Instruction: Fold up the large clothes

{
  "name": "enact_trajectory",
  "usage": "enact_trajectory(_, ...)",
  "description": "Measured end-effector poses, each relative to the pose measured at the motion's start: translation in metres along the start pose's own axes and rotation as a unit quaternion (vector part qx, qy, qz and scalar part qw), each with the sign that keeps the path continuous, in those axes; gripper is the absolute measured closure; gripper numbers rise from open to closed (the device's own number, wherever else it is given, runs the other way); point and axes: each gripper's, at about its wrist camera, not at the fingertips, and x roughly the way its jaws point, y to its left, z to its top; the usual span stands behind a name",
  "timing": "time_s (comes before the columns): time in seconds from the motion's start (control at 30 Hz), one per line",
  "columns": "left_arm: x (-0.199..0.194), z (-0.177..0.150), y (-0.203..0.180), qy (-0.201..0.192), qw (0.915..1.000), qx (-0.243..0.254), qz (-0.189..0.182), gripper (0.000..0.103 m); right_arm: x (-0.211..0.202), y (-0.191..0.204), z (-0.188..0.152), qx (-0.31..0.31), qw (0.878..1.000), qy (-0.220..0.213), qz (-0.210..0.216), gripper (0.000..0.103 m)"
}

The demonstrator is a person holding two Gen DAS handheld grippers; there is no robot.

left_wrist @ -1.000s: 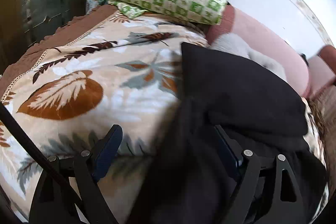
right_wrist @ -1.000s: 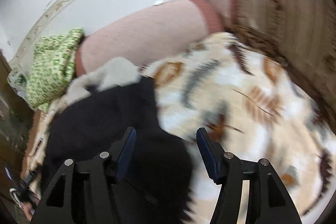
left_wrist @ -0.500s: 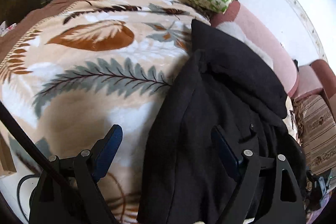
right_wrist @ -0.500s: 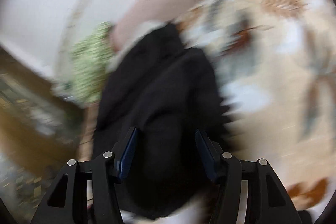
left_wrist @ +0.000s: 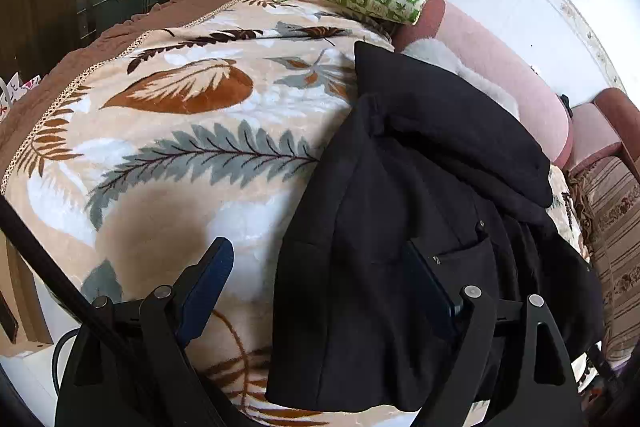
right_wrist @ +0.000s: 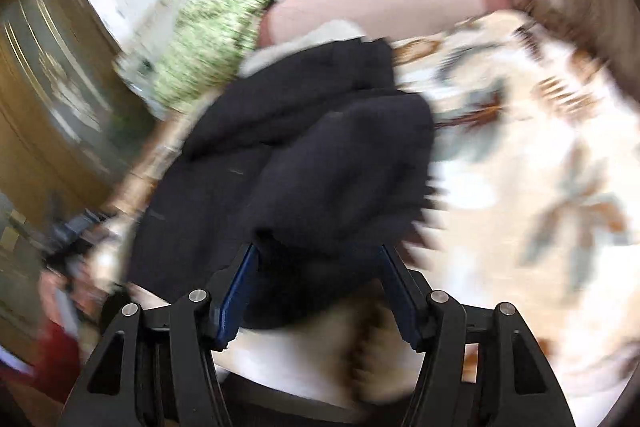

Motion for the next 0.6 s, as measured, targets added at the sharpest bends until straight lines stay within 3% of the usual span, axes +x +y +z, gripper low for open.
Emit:
enact_trajectory(0.1,0.004,-0.003,-0.004,0.009,0.9999,0.000,-0.005,0.018,0.003,-0.007,-0.007,-0.024,0.999,0.017,-0.038,0.036)
enact_trajectory(0.3,0.004,-0.009,-0.014,0.016,0.9998,0.010,-0.010,0.018,0.044,0.028,-0.002,-0.080,0.995,0.012,-0.061,0.031)
enact_trajectory(0.5,-0.006,-0.010,-0.017,0.004,0.9998,0.006,-0.019,0.018,0.107,0.051,0.017,-0.101,0.981,-0.014,-0.164,0.022)
enact_trajectory(0.57,-0.009,-0.010,-0.017,0.003,0.9998,0.008,-0.019,0.018,0.115,0.040,0.020,-0.069,0.982,-0.018,-0.173,0.062)
enact_trajectory(0.6,-0.010,-0.010,-0.017,0.003,0.9998,0.009,-0.018,0.018,0.109,0.034,0.021,-0.040,0.983,-0.021,-0.177,0.094)
